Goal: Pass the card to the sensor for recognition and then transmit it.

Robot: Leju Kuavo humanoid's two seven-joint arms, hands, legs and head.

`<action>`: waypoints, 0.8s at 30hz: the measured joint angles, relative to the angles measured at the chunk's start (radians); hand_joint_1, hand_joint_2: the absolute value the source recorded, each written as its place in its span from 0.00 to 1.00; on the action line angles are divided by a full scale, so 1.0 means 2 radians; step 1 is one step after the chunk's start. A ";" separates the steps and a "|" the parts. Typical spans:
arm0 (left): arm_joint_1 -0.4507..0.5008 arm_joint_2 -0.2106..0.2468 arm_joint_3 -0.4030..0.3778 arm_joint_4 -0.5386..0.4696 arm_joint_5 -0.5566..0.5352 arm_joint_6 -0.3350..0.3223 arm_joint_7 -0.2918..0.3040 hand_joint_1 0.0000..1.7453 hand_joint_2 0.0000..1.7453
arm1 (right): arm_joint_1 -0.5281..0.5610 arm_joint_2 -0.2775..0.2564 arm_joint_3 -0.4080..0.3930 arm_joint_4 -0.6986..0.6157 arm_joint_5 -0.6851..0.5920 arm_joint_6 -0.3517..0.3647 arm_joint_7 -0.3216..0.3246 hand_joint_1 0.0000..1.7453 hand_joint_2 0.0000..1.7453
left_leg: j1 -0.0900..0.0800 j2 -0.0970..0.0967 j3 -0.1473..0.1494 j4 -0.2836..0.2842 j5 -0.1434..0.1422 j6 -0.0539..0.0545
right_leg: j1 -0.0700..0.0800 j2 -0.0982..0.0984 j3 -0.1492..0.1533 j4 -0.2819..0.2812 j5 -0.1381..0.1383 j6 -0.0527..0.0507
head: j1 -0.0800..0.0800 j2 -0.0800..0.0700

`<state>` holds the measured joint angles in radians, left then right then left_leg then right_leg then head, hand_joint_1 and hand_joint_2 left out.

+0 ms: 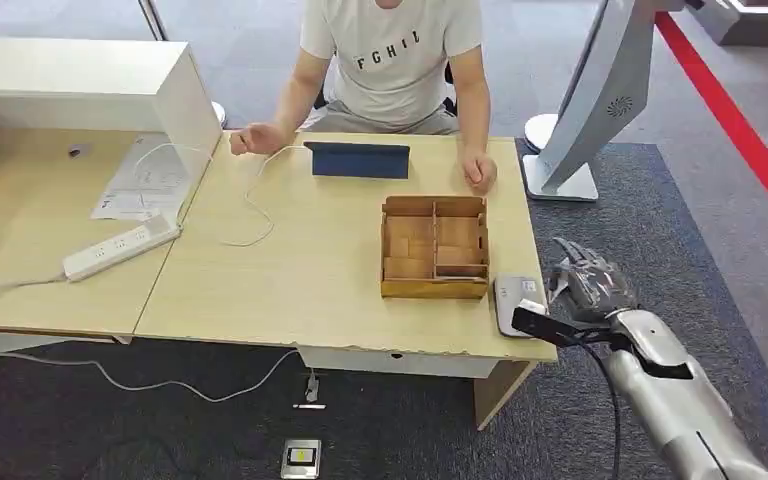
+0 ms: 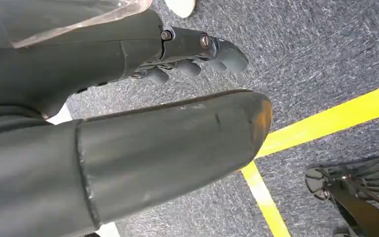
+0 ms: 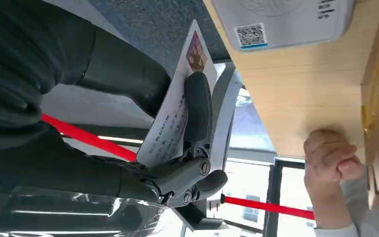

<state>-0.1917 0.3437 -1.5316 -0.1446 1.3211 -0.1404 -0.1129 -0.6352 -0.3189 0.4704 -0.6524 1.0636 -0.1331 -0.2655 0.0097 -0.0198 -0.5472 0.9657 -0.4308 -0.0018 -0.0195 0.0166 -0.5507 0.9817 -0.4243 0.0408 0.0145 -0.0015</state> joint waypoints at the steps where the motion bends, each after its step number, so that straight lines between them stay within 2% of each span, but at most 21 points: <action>1: 0.000 0.000 0.000 0.000 -0.001 0.000 0.000 0.00 0.00 | 0.004 -0.001 0.000 -0.009 0.000 0.005 0.002 1.00 1.00 | 0.000 0.000 0.000 0.000 0.000 0.000 | 0.000 0.000 0.000 0.000 0.000 0.000 | 0.000 0.000; 10: 0.000 0.000 0.000 0.000 -0.010 0.004 0.002 0.00 0.00 | 0.031 -0.003 0.005 -0.086 0.001 0.027 0.015 1.00 1.00 | 0.000 0.000 0.000 0.000 0.000 0.000 | 0.000 0.000 0.000 0.000 0.000 0.000 | 0.000 0.000; 24: 0.000 0.001 0.000 0.000 -0.011 0.007 0.006 0.00 0.00 | 0.037 -0.014 0.009 -0.084 0.008 0.023 0.022 1.00 1.00 | 0.000 0.000 0.000 0.000 0.000 0.000 | 0.000 0.000 0.000 0.000 0.000 0.000 | 0.000 0.000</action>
<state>-0.1923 0.3452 -1.5316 -0.1446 1.2989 -0.1259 -0.1011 -0.5619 -0.3471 0.4890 -0.8198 1.0788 -0.0866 -0.2224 0.0097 -0.0197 -0.5473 0.9657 -0.4308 -0.0018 -0.0195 0.0166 -0.5509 0.9816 -0.4243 0.0408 0.0145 -0.0015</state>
